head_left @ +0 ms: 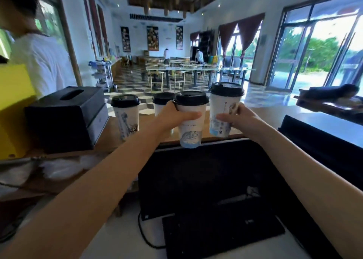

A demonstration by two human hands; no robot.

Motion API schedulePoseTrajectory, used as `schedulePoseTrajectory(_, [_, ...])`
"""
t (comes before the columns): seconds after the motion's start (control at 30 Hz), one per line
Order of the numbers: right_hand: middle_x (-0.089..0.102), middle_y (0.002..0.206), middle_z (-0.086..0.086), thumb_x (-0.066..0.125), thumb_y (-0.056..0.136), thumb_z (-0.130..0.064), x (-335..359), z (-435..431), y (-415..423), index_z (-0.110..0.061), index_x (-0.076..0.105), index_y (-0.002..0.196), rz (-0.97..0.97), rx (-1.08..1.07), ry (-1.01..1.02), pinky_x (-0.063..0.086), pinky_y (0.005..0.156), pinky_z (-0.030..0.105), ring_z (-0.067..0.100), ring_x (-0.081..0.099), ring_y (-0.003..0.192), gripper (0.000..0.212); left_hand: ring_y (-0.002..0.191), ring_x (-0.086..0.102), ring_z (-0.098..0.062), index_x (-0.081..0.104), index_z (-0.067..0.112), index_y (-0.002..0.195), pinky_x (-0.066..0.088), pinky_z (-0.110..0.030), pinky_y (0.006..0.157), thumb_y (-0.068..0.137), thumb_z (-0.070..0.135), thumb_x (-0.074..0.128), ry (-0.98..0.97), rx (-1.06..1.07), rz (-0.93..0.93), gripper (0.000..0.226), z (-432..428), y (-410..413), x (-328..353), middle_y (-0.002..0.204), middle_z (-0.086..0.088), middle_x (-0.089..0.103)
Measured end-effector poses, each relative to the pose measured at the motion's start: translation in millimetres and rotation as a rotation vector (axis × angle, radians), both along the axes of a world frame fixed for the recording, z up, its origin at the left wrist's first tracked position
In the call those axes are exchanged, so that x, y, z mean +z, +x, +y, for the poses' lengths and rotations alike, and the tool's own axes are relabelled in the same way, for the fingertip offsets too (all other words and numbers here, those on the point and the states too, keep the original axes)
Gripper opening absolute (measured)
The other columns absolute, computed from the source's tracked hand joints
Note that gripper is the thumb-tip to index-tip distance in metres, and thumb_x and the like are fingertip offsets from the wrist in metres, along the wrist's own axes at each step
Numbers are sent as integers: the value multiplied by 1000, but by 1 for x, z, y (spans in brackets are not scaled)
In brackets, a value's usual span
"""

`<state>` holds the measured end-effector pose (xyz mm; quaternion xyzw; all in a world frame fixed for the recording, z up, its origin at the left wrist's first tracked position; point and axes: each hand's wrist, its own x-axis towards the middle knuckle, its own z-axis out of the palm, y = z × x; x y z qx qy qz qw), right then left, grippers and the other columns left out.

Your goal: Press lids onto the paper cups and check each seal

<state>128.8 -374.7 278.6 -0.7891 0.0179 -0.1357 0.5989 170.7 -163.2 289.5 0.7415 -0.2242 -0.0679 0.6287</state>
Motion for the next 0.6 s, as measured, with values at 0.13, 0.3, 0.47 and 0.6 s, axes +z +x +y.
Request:
schedulePoseTrajectory(0.13, [59, 104, 4, 77, 72, -9, -15, -29, 54, -9, 42, 109, 30, -88, 14, 48, 89, 41, 25, 57, 103, 51, 106, 61, -24, 55, 8, 122, 51, -33, 79, 67, 12, 81, -43, 132, 27, 61, -45, 49, -12, 119, -7, 64])
schedulePoseTrajectory(0.3, [62, 115, 8, 86, 55, -28, -55, -63, 112, -10, 44, 117, 47, -154, 13, 51, 92, 48, 26, 60, 105, 77, 112, 58, -24, 50, 10, 123, 50, -41, 94, 66, 14, 82, -36, 226, 21, 66, -74, 92, -38, 124, -8, 60])
schedulePoseTrajectory(0.47, [59, 115, 7, 83, 63, -28, -74, -66, 131, -12, 41, 118, 13, -198, 9, 53, 87, 42, 24, 59, 104, 71, 114, 56, -23, 42, 14, 130, 50, -46, 96, 56, 38, 83, 5, 305, -33, 88, -87, 115, -54, 127, -5, 58])
schedulePoseTrajectory(0.6, [59, 113, 4, 78, 71, -34, -80, -64, 132, -11, 41, 122, 27, -218, -66, 52, 90, 41, 21, 58, 103, 67, 118, 53, -22, 38, 13, 131, 47, -40, 99, 73, 28, 77, 7, 345, -96, 72, -91, 108, -59, 131, -5, 54])
